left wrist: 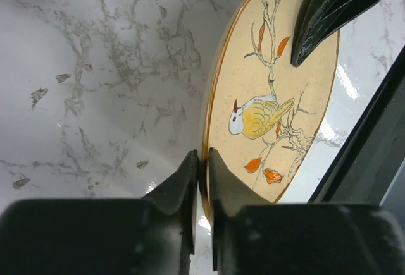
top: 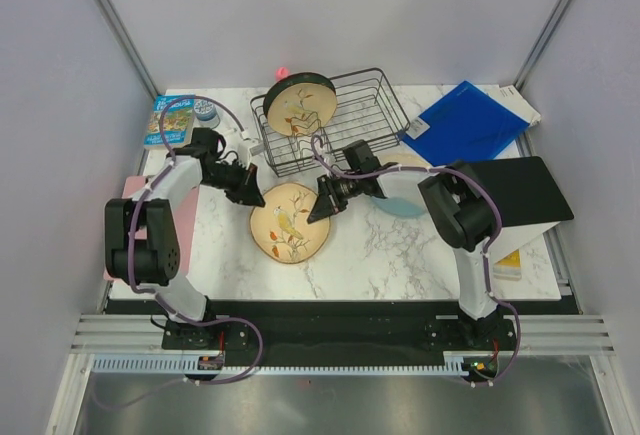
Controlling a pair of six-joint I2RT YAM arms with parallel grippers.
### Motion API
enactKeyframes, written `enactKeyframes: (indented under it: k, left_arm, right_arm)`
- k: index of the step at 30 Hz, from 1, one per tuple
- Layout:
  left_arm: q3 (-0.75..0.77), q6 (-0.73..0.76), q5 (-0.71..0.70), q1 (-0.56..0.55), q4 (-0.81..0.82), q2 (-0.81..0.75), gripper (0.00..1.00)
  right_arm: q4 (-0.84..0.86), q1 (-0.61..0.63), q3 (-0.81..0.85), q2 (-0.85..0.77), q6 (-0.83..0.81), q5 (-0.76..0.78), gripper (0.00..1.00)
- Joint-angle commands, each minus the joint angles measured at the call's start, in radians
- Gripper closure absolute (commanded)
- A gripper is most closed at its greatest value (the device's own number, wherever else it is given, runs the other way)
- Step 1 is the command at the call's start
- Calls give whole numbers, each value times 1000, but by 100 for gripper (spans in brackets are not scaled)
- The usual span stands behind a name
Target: Load the plates into the dish rack
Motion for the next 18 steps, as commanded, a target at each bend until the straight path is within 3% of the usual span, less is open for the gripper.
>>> enactKeyframes:
  k: [1, 3, 4, 5, 9, 11, 14, 18]
  left_arm:
    - [-28, -97, 94, -37, -24, -98, 66]
    - [-31, -74, 57, -33, -34, -204, 56]
    - [-44, -34, 56, -24, -39, -256, 47]
    - [-48, -13, 41, -19, -56, -300, 43]
    - [-71, 8, -70, 0, -67, -550, 27]
    - [-97, -21, -174, 3, -39, -618, 22]
    - [-211, -106, -347, 6, 143, -715, 9]
    - [-333, -205, -537, 7, 402, -720, 5]
  right_arm:
    - [7, 3, 142, -119, -45, -50, 100]
    - [-270, -11, 227, -176, -277, -12, 100]
    - [-348, -14, 259, -191, -343, 10, 100]
    - [-414, -28, 326, -222, -447, 48, 100]
    - [-702, -57, 546, -251, -653, 156, 100]
    - [-747, -62, 689, -251, -725, 229, 100]
    - [-775, -62, 864, -227, -857, 298, 100]
    - [-687, -62, 951, -193, -1060, 421, 100]
